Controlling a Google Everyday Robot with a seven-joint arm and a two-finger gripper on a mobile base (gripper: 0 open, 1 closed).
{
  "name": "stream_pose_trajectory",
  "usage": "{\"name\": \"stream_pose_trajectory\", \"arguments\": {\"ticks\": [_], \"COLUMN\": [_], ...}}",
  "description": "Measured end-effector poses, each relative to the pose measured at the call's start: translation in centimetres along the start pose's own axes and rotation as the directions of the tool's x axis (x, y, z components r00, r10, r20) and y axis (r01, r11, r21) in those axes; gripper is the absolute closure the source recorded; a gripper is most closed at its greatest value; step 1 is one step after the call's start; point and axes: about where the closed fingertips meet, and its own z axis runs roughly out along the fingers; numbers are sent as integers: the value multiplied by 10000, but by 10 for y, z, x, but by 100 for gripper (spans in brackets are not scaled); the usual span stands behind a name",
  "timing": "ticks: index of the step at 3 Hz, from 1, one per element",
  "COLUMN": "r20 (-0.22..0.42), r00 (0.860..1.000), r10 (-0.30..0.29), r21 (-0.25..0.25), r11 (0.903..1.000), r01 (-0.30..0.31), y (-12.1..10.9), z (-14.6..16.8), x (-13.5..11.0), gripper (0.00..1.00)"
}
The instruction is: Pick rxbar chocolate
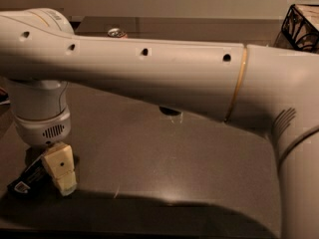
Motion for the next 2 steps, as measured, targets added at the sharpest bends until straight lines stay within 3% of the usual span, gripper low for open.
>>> {"name": "stream_pose_trajectory", "arguments": {"ticks": [1,2], "r20": [-115,-123], "r00": [9999,9999], "r10": [-2,36], "r21": [-155,-203], "r11": [9999,9998], "r01": [0,-38], "y": [1,1], "z": [1,-8], "x": [-1,-1], "gripper": [38,69]}}
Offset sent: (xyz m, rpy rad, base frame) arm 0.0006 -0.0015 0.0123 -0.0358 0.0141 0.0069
